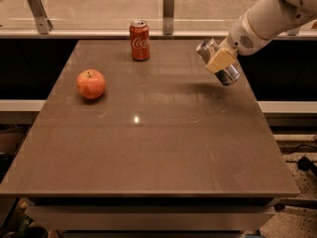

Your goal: Knock redbull can over

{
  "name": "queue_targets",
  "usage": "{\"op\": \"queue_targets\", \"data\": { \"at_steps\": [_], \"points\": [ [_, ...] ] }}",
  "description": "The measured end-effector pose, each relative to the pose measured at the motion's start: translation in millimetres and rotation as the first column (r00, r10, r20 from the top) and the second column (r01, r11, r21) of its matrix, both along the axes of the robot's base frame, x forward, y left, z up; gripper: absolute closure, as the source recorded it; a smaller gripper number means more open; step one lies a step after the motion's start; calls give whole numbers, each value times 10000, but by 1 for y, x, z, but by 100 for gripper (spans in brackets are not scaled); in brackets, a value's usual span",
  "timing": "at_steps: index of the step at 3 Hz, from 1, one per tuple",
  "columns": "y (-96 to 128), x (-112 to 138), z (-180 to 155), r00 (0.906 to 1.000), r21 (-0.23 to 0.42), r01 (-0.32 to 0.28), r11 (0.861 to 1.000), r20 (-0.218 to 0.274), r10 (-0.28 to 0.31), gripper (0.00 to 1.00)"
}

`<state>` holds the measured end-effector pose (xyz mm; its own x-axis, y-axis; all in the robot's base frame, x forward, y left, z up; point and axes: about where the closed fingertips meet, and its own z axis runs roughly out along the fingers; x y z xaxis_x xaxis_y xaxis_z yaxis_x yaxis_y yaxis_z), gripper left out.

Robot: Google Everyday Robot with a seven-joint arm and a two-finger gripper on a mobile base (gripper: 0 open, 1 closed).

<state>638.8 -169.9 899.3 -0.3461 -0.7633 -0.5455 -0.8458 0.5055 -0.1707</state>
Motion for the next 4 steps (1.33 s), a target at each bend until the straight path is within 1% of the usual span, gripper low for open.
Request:
{"op": "queue_targets", "data": {
  "at_steps": [1, 2, 3, 4],
  "points": [
    [-6, 2, -7, 9993, -769, 153, 9969, -315, -178, 100],
    [-12, 1, -15, 9977, -1450, 300, 9890, -552, -383, 100],
    [-17, -1, -24, 9954, -2030, 366, 9785, -796, -537, 100],
    [-18, -4, -33, 9931, -2396, 321, 9703, -1017, -580, 100]
  ]
}}
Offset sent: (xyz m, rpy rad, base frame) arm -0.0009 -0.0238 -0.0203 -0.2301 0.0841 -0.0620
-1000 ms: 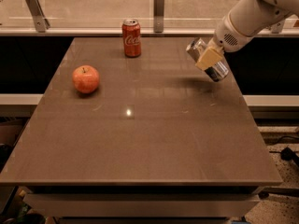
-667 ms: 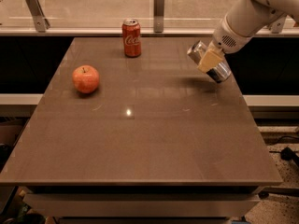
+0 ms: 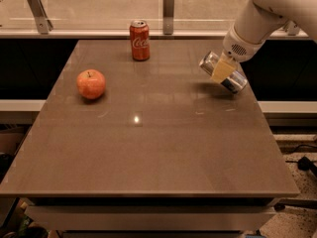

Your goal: Knock redbull can over

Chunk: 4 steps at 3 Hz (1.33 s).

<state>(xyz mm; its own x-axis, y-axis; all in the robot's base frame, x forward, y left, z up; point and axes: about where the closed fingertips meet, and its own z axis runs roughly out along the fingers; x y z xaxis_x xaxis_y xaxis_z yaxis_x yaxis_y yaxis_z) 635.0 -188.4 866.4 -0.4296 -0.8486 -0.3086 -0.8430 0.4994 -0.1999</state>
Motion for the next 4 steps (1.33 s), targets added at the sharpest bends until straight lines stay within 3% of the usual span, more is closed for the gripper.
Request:
{"op": "queue_targets", "data": {
  "at_steps": [2, 4],
  "points": [
    [8, -4, -20, 9975, -715, -276, 9971, -665, 228, 100],
    [17, -3, -48, 9867, -1663, -752, 9832, -1552, 492, 100]
  ]
}}
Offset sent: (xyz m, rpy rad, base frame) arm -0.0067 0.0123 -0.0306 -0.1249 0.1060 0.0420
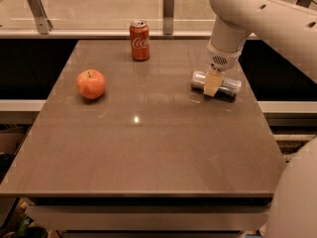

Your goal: Knock redbull can over

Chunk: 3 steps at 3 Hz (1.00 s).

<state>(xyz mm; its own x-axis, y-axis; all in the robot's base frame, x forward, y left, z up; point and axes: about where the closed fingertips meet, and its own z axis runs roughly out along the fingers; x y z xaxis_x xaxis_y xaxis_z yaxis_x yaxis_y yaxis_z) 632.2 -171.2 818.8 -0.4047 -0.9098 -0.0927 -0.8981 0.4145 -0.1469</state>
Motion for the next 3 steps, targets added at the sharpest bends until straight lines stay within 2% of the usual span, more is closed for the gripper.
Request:
{"op": "queue_targets", "data": {
  "at_steps": [1, 3],
  "points": [
    [0, 0, 4, 10000, 0, 0, 10000, 0, 0, 82],
    [0, 0, 3, 10000, -4, -5, 10000, -18, 5, 35]
  ]
}}
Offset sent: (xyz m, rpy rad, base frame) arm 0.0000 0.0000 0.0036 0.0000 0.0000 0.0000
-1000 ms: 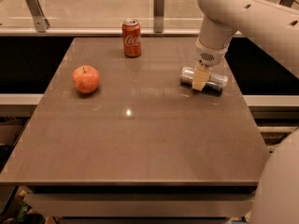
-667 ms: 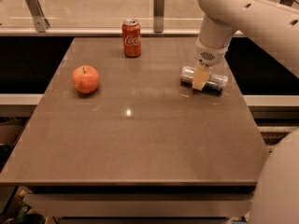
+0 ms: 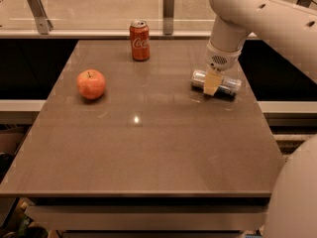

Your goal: Knock redbull can over

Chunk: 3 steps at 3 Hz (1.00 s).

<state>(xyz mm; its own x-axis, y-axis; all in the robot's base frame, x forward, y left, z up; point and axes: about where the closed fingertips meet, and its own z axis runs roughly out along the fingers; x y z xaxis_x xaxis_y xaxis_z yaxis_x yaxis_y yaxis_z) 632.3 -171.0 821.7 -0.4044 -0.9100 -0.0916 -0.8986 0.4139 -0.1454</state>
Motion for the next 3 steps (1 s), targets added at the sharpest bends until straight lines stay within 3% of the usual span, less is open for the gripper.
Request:
{"op": "queue_targets", "data": {
  "at_steps": [1, 2, 3],
  "points": [
    [0, 0, 0, 10000, -1, -1, 10000, -3, 1, 12],
    [0, 0, 0, 10000, -2, -2, 10000, -7, 2, 0],
    [0, 0, 0, 10000, -2, -2, 10000, -8, 2, 0]
  ]
}}
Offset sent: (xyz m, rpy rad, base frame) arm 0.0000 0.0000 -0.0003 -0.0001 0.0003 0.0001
